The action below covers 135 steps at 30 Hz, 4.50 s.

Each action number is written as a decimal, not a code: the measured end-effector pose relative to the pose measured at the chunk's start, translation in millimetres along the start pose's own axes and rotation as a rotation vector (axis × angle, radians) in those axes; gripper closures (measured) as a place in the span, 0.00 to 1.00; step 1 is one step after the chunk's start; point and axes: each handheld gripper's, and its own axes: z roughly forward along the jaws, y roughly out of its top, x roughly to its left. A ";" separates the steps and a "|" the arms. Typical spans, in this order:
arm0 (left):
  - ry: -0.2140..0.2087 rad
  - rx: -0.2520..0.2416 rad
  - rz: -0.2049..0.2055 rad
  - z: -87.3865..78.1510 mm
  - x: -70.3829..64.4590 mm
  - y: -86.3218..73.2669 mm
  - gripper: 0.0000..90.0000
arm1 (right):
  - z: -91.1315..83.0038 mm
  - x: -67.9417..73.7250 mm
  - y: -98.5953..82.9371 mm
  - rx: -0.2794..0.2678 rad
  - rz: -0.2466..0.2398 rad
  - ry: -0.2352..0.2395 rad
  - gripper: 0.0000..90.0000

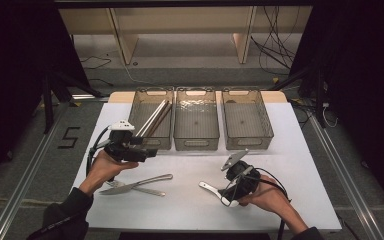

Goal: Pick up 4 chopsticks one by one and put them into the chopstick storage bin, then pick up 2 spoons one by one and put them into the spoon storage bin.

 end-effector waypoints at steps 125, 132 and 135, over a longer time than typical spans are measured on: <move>-0.016 -0.067 0.076 -17.9 -38.3 -40.4 0.19 | 52.5 22.4 41.5 0.261 -0.126 0.162 0.96; -0.010 -0.071 0.068 -18.7 -37.8 -40.4 0.19 | 40.9 18.0 44.1 0.197 -0.113 0.149 0.96; -0.009 -0.072 0.068 -18.5 -37.5 -40.5 0.19 | 31.2 13.8 46.5 0.163 -0.095 0.134 0.96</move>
